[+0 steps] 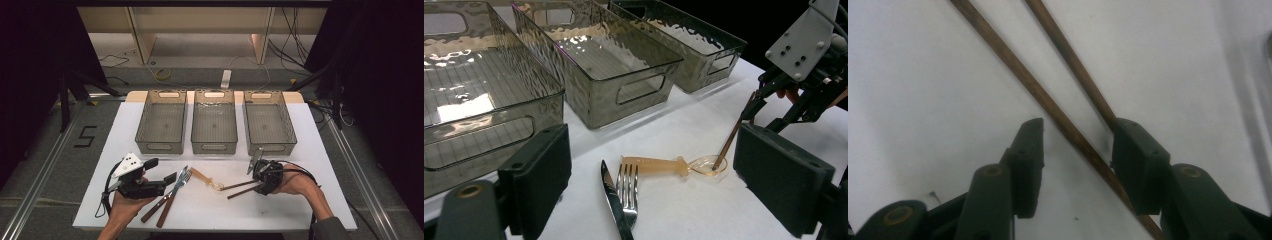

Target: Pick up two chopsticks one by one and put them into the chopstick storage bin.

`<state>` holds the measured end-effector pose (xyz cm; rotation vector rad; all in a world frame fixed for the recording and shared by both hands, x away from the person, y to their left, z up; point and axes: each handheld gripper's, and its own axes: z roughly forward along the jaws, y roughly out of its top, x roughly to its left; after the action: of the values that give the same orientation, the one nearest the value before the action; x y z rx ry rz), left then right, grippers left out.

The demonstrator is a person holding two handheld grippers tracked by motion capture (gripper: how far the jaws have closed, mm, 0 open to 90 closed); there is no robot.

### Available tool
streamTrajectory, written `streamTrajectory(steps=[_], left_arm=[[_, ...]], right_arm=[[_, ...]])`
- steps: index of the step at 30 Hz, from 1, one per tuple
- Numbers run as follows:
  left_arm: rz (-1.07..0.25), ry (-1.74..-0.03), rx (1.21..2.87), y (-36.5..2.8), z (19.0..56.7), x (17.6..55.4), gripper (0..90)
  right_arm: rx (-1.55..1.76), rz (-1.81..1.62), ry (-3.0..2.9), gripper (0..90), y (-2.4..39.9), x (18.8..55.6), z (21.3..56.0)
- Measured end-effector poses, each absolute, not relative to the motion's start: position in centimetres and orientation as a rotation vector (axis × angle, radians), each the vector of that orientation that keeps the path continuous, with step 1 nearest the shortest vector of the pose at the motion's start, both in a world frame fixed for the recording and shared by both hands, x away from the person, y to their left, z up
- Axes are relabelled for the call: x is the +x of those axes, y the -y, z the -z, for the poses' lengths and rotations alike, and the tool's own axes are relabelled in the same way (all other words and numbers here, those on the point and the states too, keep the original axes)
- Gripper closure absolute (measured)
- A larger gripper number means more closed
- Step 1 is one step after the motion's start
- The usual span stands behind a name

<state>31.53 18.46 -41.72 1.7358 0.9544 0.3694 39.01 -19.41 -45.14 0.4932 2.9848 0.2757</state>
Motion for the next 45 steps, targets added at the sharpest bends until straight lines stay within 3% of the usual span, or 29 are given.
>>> streamTrajectory(steps=[15,18,34,45], left_arm=[[-0.372,-0.953,1.739,-18.4,41.7,31.5,15.0],[-0.373,-0.954,1.737,-18.4,41.7,31.5,15.0],[-0.376,-0.947,1.739,-18.4,41.6,31.5,15.0],[-0.372,-0.947,1.74,-18.3,41.7,31.5,15.0]], right_arm=[[0.421,-0.2,-3.035,66.7,19.0,39.3,45.4],[0.406,-0.181,-3.042,72.3,18.7,39.1,45.4],[0.258,-0.164,-3.074,84.7,18.5,38.5,45.4],[0.21,-0.172,-3.089,85.1,18.7,38.0,45.1]])
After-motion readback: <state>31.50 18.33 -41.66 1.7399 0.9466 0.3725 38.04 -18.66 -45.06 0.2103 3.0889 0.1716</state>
